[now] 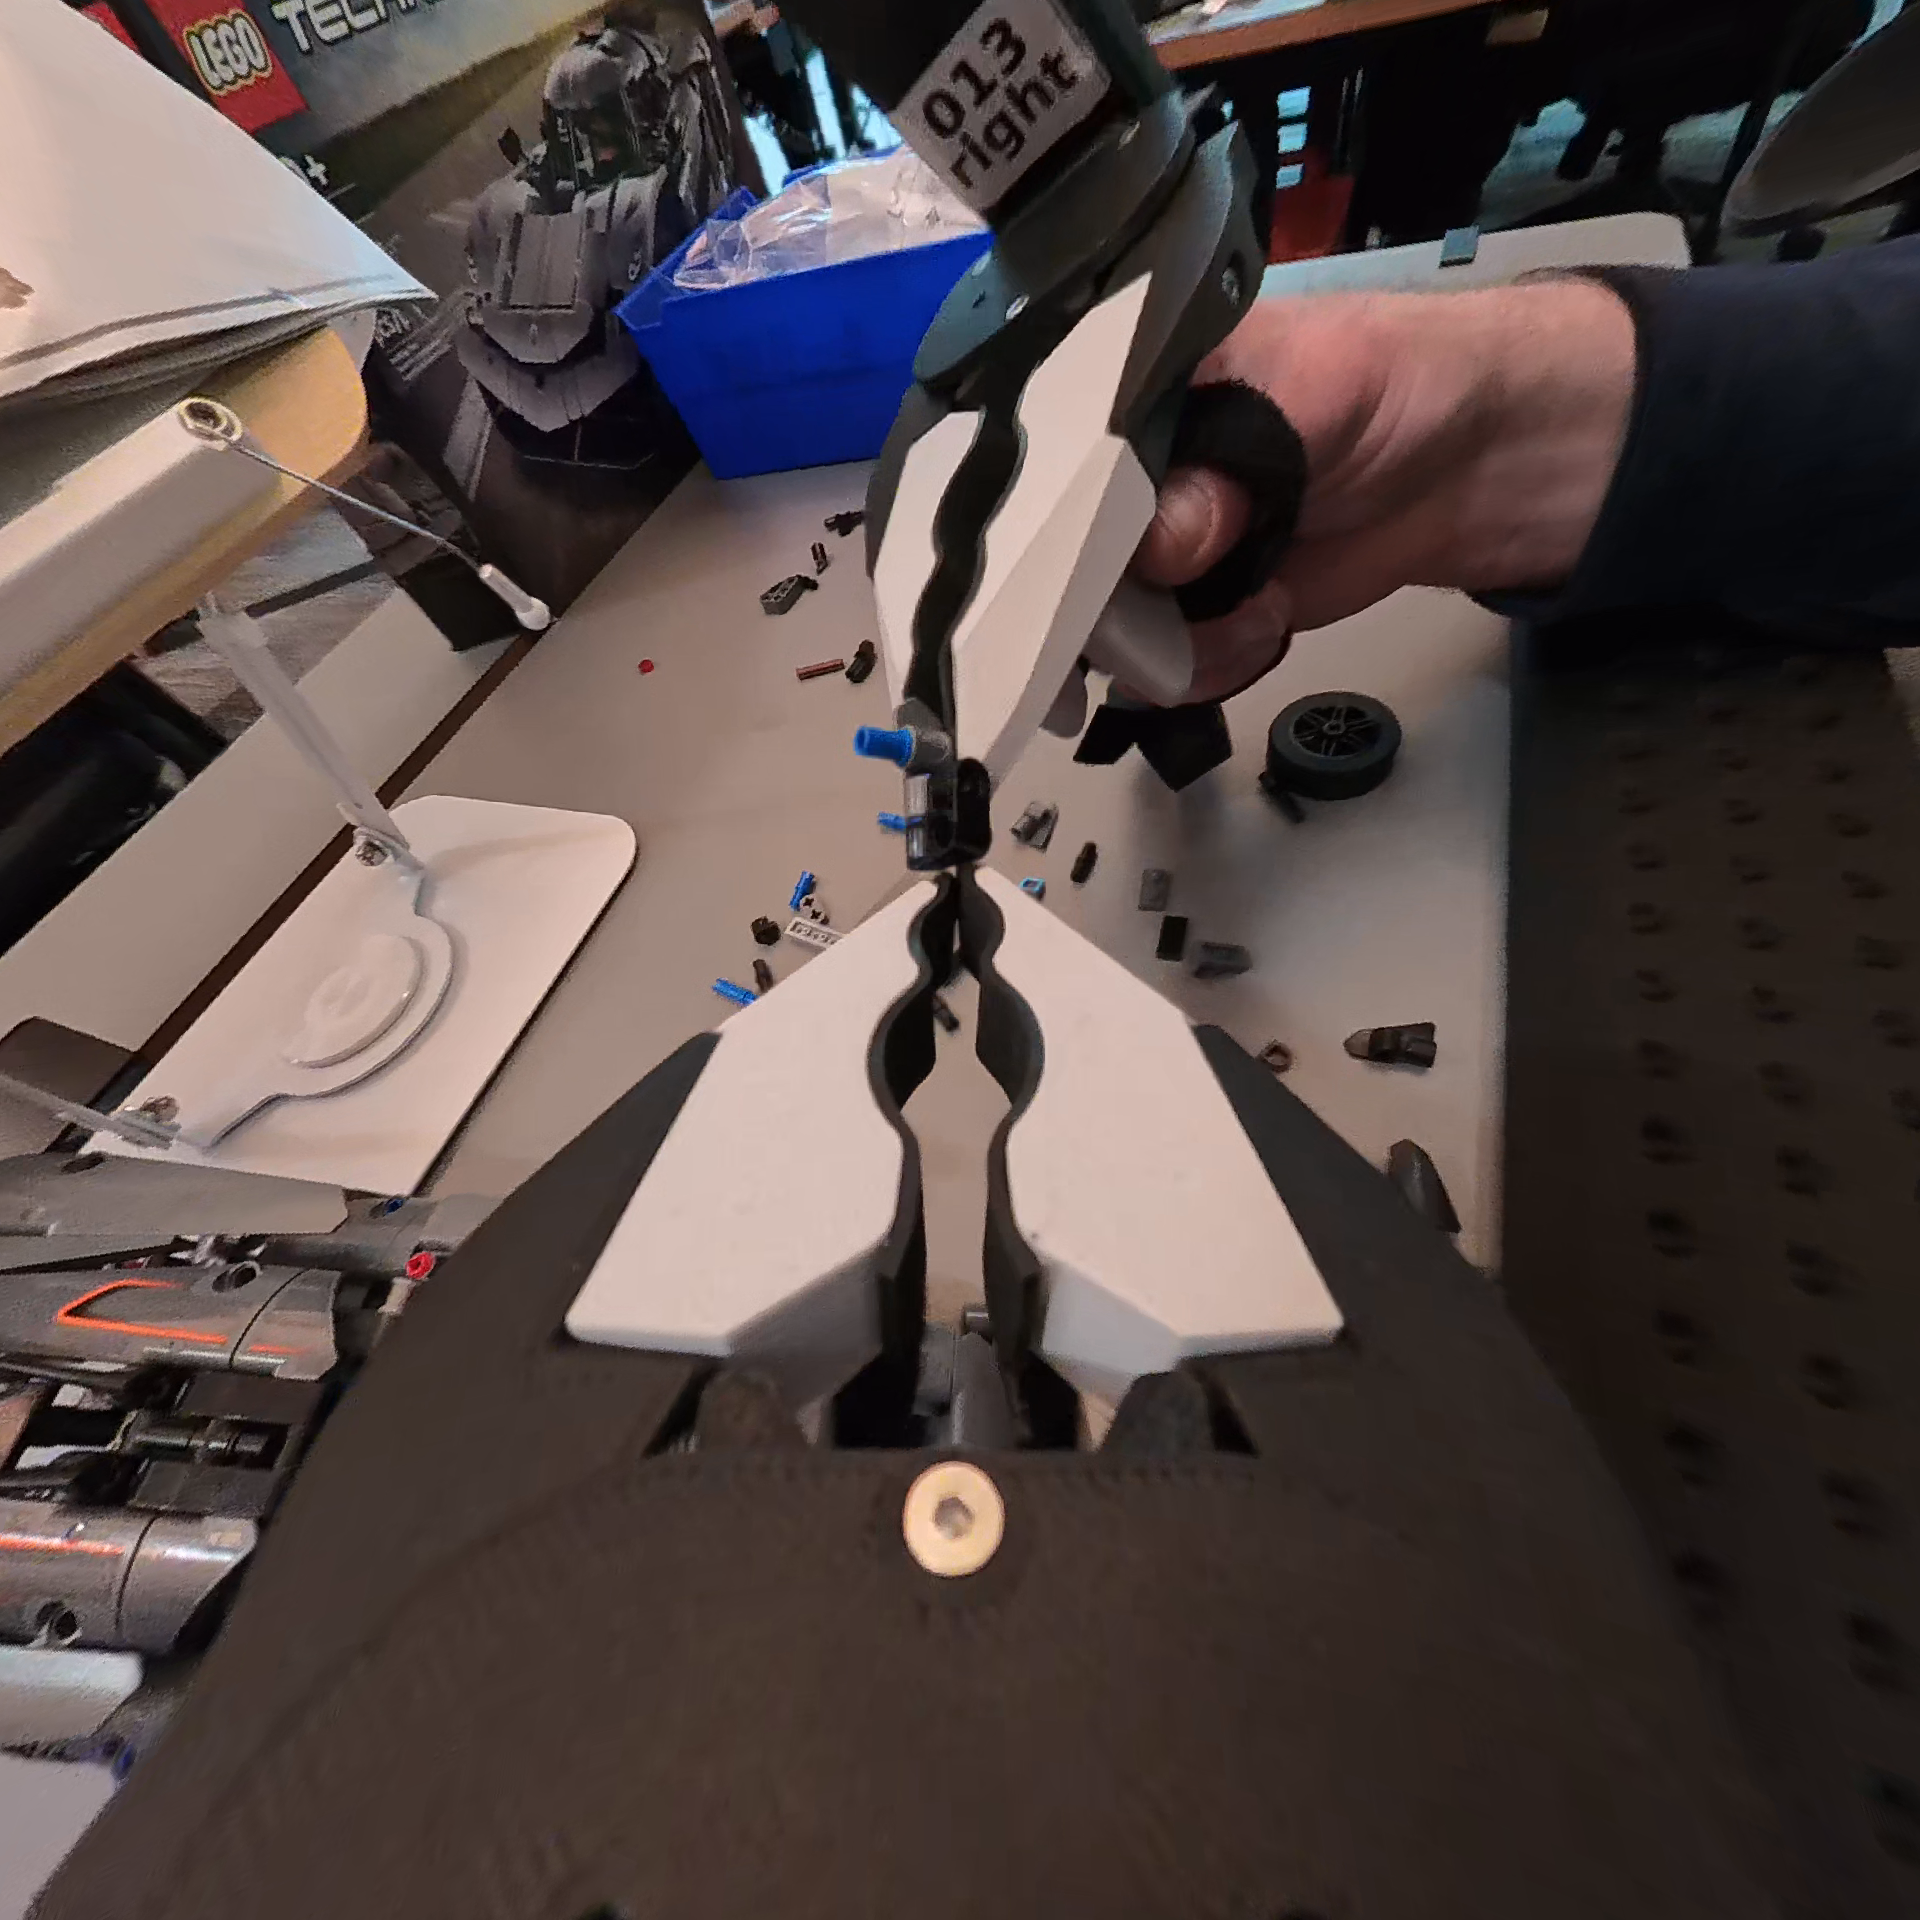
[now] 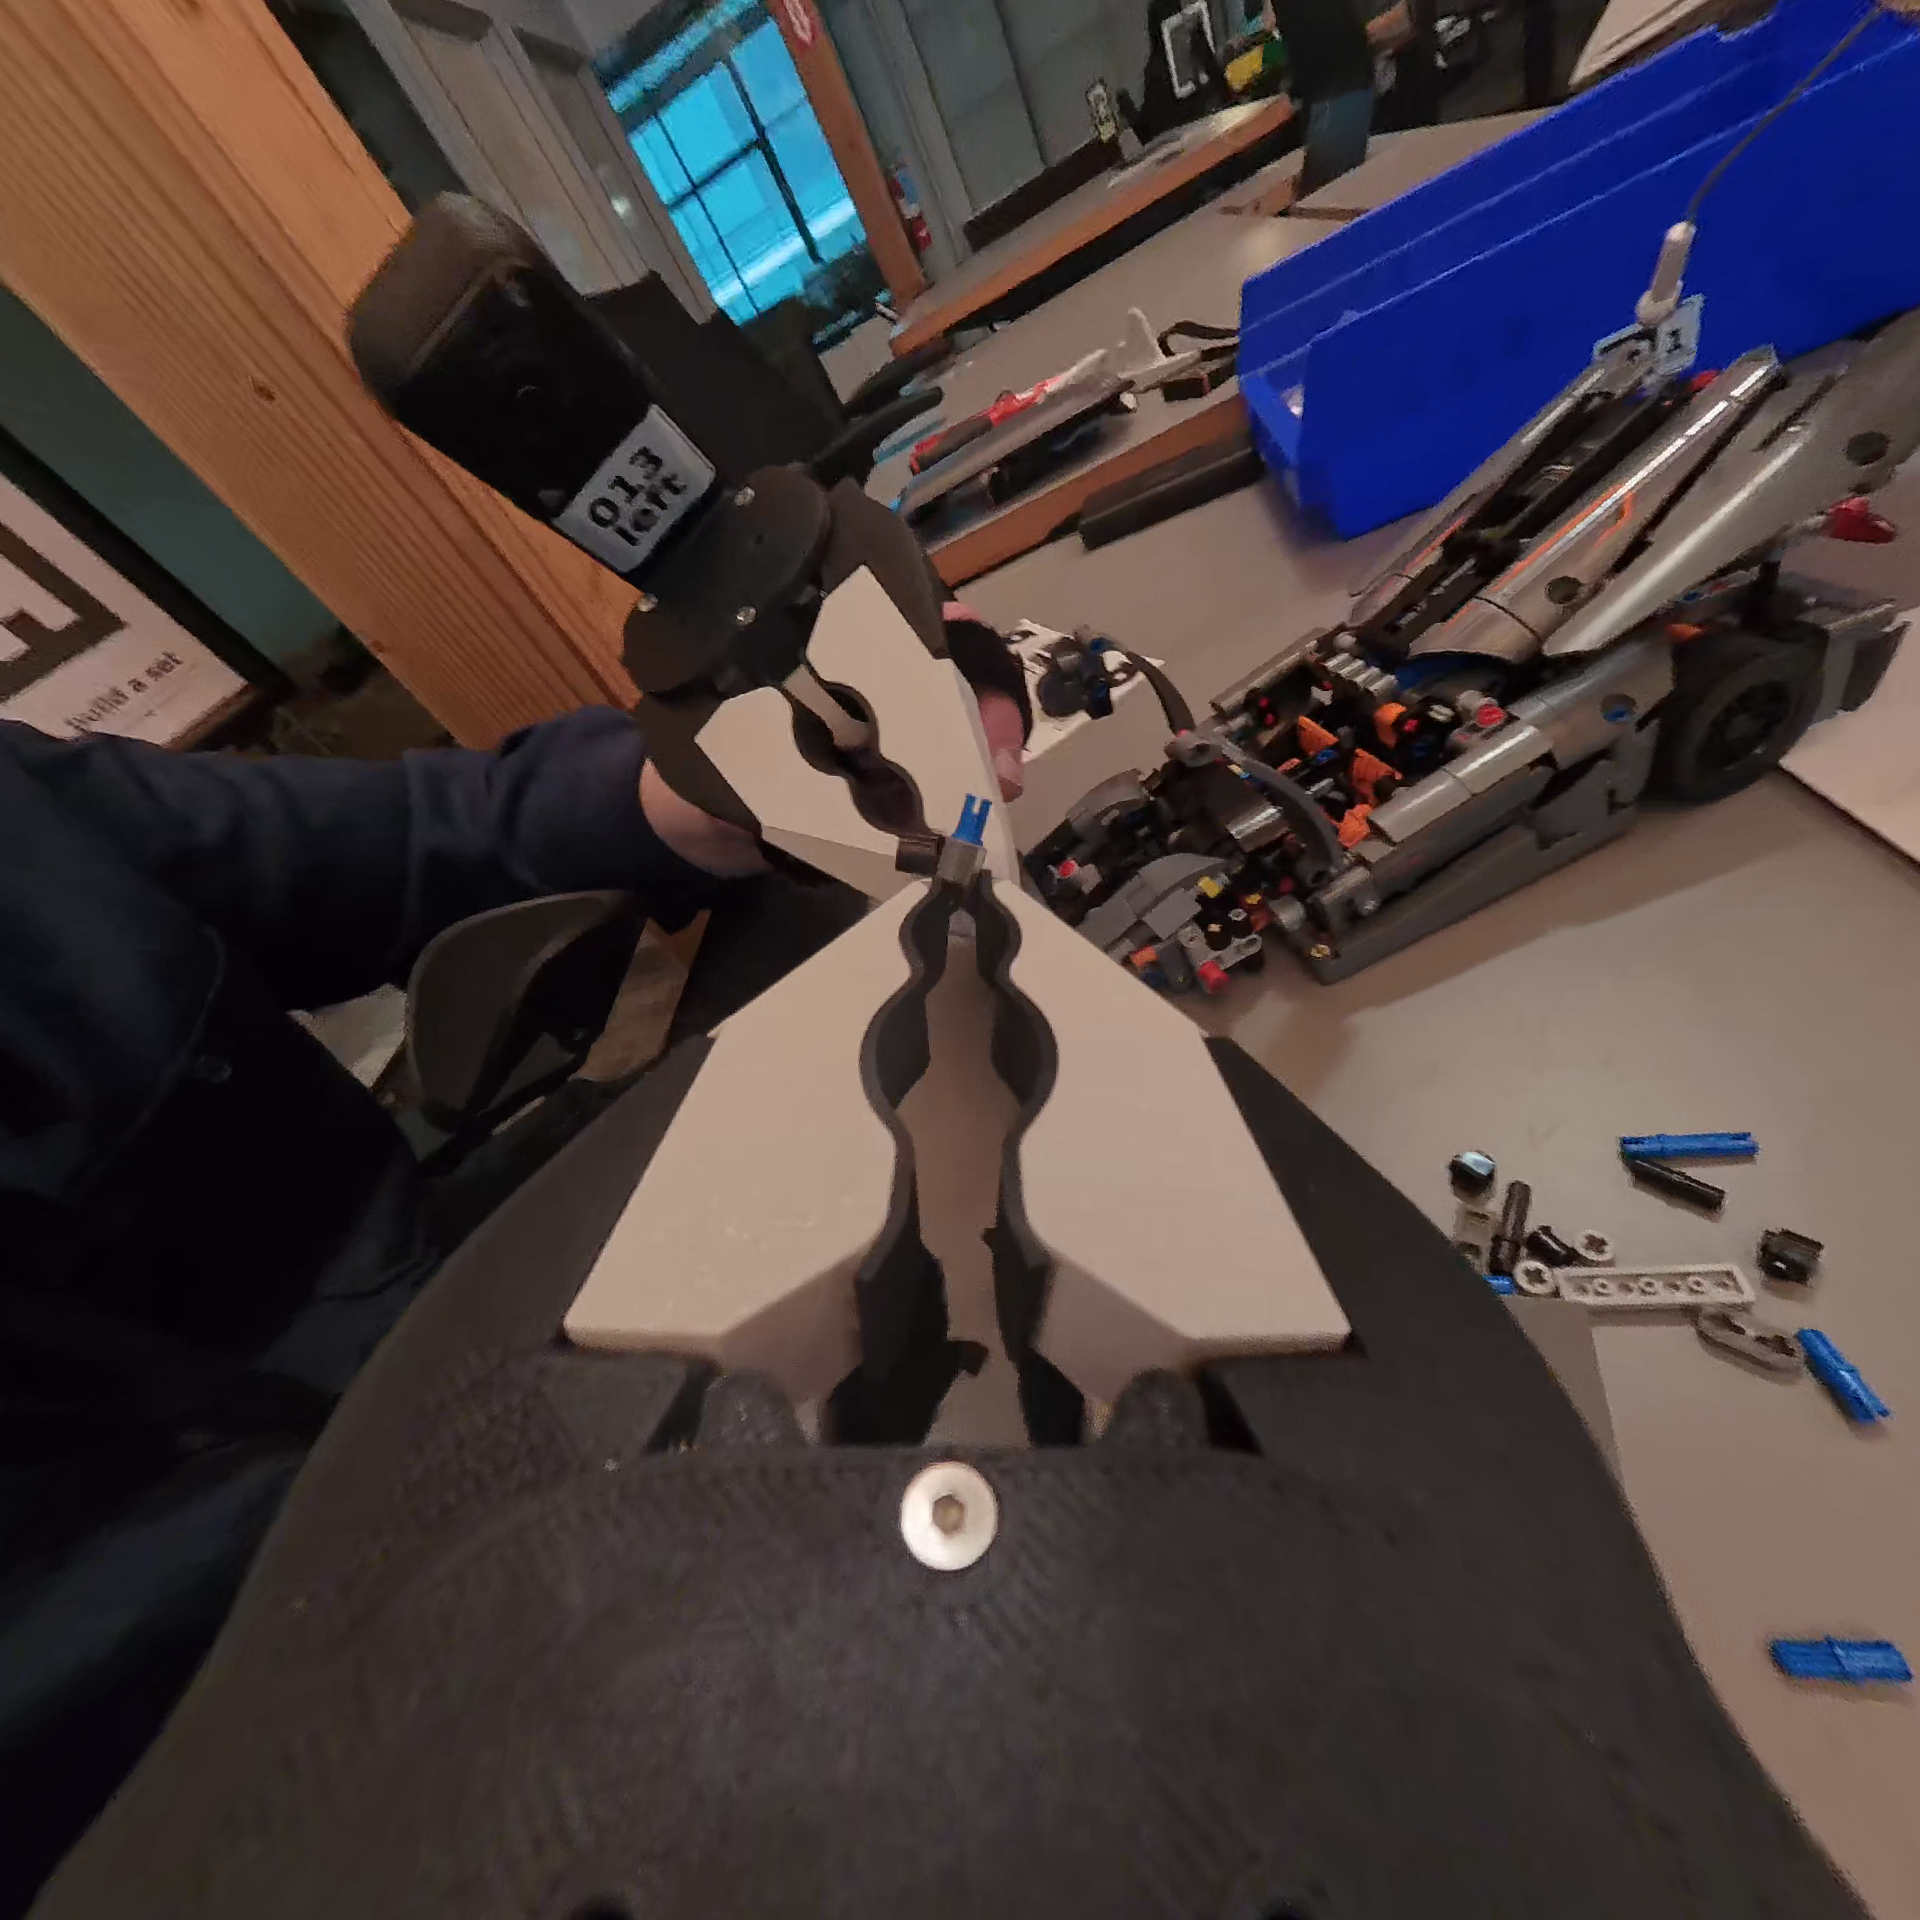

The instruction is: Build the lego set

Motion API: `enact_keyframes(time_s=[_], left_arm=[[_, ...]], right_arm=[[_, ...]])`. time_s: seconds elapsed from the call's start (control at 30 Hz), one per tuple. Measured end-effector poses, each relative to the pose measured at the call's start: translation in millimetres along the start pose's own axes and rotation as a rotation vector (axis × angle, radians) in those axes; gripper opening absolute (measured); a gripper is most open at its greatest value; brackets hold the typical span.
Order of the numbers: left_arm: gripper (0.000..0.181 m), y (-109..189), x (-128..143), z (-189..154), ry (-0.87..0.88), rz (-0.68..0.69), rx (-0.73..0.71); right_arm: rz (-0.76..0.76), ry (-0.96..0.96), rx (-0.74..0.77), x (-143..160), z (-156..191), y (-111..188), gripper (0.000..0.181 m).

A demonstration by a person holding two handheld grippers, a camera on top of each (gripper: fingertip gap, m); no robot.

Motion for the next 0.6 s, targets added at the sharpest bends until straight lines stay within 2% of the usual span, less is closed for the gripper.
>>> enact_keyframes(time_s=[0.4,0.6], left_arm=[[0.000,2,-4,-5,-0.040,-0.030,0.034],[0.003,1,5,-2,-0.043,0.023,0.031]], right_arm=[[0.005,0.025,0.018,-1,-2,5,0.000],[-0.003,0.022,0.026,-4,-3,14,0.000]])
Point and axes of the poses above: each gripper's, where its closed fingertips meet, y back along the fingers, x out of its underside, z = x × y across the jaws, the point moved 2 cm from there along y, back along the fingers, and after that the axes turned 3 degrees about -x, right-handed, at the moved point
